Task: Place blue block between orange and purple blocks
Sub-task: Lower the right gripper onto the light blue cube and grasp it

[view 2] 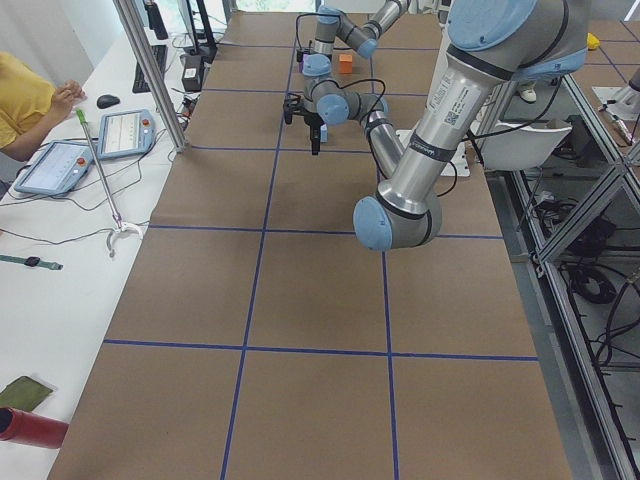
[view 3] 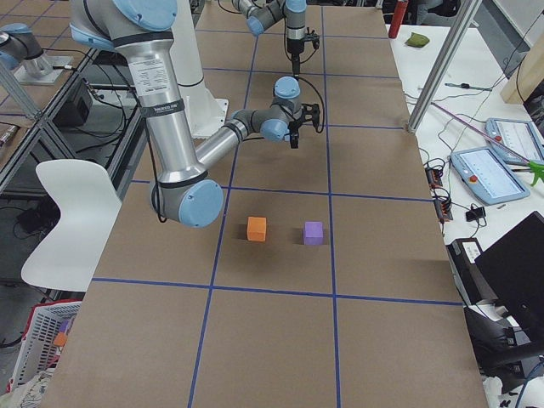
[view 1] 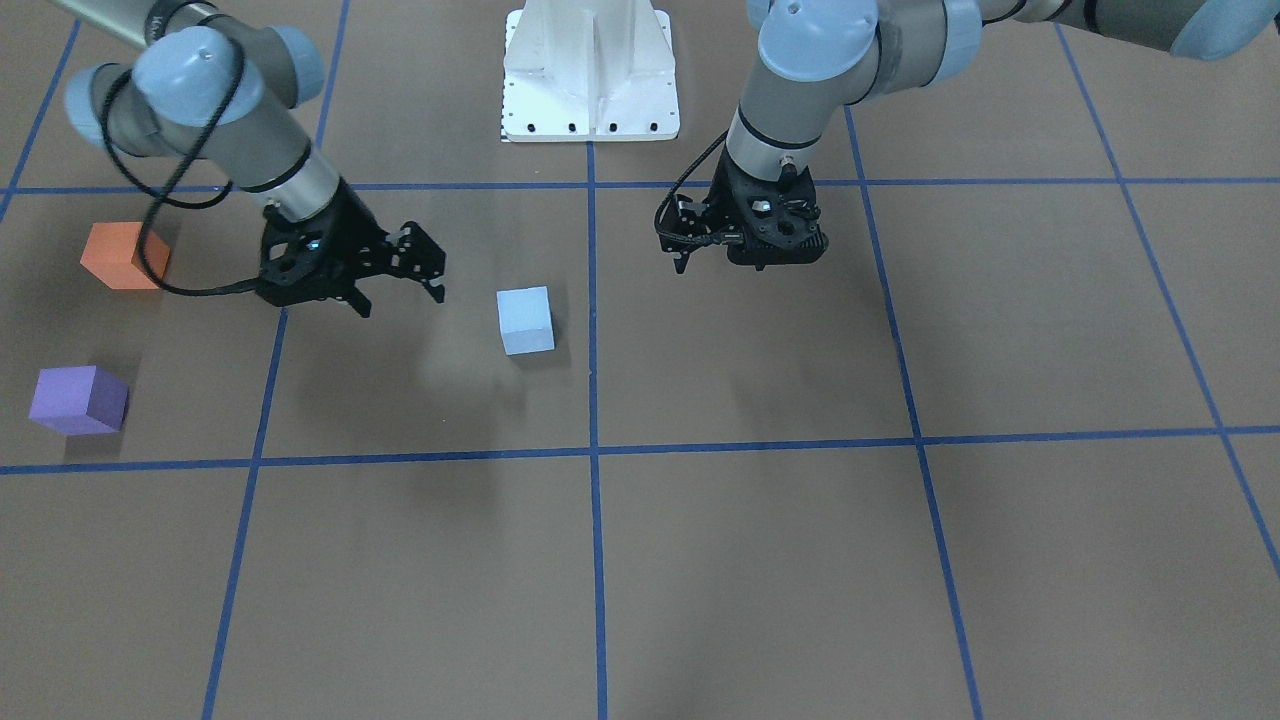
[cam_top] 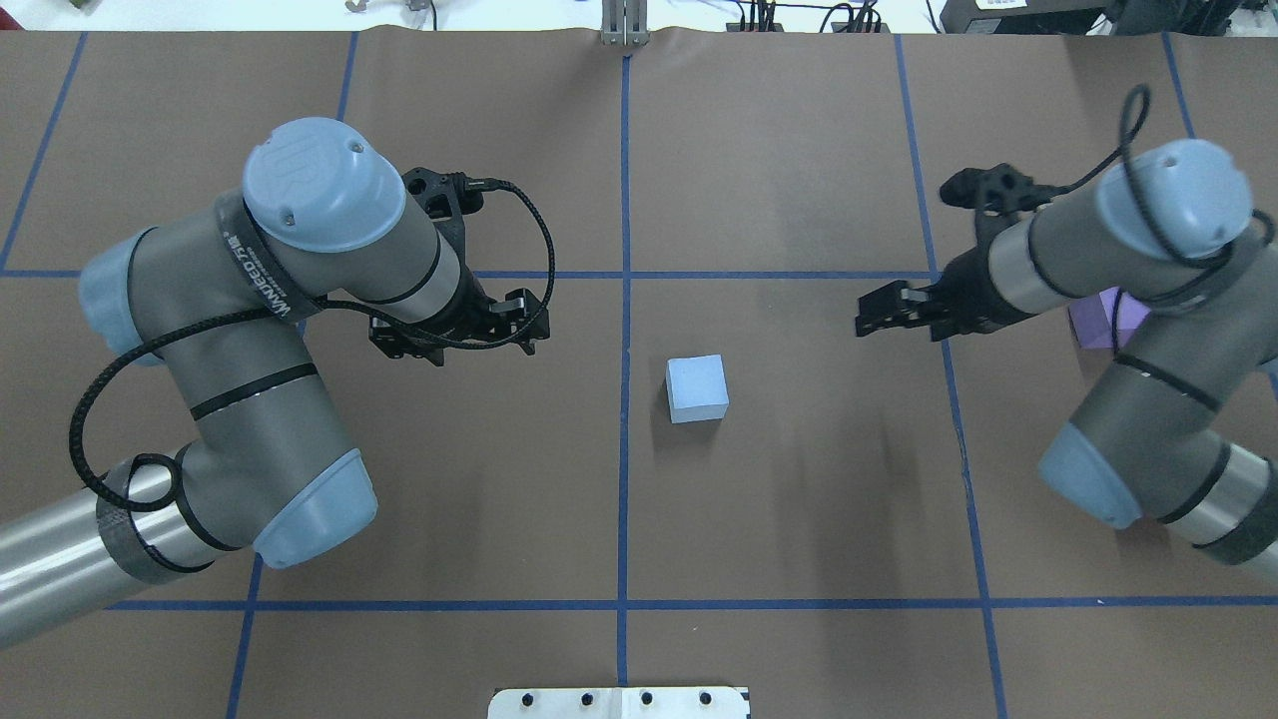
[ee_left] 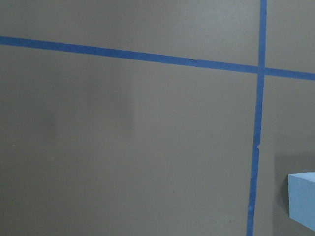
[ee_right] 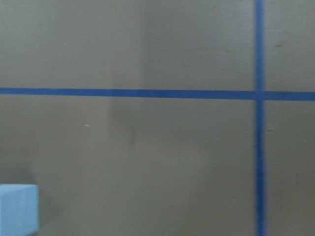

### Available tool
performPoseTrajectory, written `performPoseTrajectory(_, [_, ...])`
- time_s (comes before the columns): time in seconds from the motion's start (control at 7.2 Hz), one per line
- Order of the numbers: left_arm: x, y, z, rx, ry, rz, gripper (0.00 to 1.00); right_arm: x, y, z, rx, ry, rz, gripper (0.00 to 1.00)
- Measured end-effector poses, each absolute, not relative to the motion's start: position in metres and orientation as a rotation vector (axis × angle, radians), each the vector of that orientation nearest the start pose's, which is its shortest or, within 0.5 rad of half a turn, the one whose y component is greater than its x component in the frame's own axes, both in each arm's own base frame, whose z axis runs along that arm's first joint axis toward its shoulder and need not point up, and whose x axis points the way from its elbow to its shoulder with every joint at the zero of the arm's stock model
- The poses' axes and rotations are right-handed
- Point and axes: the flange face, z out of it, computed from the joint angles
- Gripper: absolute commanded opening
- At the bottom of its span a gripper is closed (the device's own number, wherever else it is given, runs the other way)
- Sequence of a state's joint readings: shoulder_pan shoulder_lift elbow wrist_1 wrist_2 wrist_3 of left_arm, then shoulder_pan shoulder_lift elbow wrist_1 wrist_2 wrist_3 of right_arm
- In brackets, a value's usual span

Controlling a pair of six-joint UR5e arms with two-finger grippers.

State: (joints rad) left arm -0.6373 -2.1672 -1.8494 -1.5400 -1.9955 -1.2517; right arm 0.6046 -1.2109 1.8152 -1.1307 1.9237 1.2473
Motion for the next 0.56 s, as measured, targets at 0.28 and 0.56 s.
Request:
performPoseTrajectory(0.28, [0.433, -0.454, 0.202, 0.007, 0.929, -0.129, 1.0, -0.489, -0.41, 0.261, 0.195, -1.096, 0.053, 0.93])
performPoseTrajectory(0.56, [0.415, -0.456, 0.219, -0.013, 0.924, -0.144, 1.0, -0.519, -0.417, 0.257, 0.213, -1.071, 0.042, 0.93])
